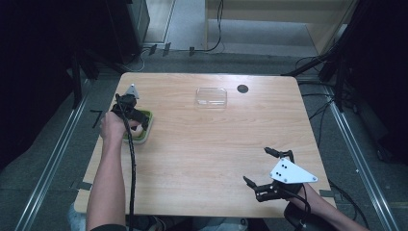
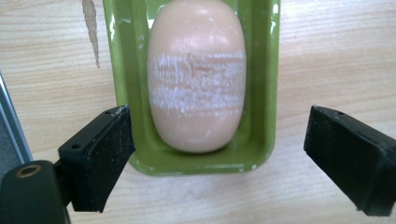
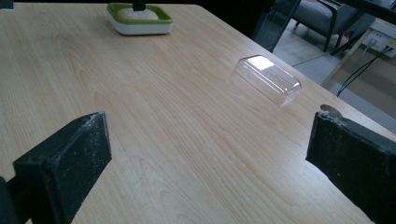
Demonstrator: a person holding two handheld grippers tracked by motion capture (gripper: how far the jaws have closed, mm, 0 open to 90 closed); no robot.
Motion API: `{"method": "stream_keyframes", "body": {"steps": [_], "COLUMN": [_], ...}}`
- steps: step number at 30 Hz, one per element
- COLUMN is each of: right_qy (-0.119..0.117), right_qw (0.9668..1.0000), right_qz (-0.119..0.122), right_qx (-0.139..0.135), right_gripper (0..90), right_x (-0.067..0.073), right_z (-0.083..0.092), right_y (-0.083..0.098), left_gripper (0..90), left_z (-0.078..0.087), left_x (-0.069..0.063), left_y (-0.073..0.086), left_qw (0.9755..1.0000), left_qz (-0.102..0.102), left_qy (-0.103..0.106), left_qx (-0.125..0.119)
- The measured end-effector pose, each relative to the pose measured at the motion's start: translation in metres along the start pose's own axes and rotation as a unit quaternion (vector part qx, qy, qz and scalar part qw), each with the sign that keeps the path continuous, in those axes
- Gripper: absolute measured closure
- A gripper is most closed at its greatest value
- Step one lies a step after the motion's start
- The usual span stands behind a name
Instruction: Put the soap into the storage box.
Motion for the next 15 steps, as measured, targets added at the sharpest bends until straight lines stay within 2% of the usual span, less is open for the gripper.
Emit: {"method": "stream_keyframes", "body": {"steps": [6, 15], "right_qy": [0.004, 0.007], "right_qw": [1.0000, 1.0000], "right_qz": [0.006, 0.006], "right_qx": [0.001, 0.000], "right_gripper": [0.0, 0.0], "right_x": [0.004, 0.006], "right_z": [0.003, 0.007], "right_y": [-0.001, -0.001], "left_gripper": [1.8, 0.8], "left_z": [0.000, 0.002], "left_x": [-0.002, -0.012], "left_y": [0.009, 0.022], "left_qw": [0.9999, 0.9996], "left_qz": [-0.006, -0.022], "left_qy": [-0.001, -0.006], "left_qx": [0.012, 0.019]}}
Point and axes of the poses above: each handheld gripper's, and its own axes: z roughly backward along the jaws, y roughly out of its underside, x roughly to its left, the point moved 3 cm from there along -z, roughly forward along the jaws, and after that the axes turned 9 degrees about x, right-handed, at the moved point
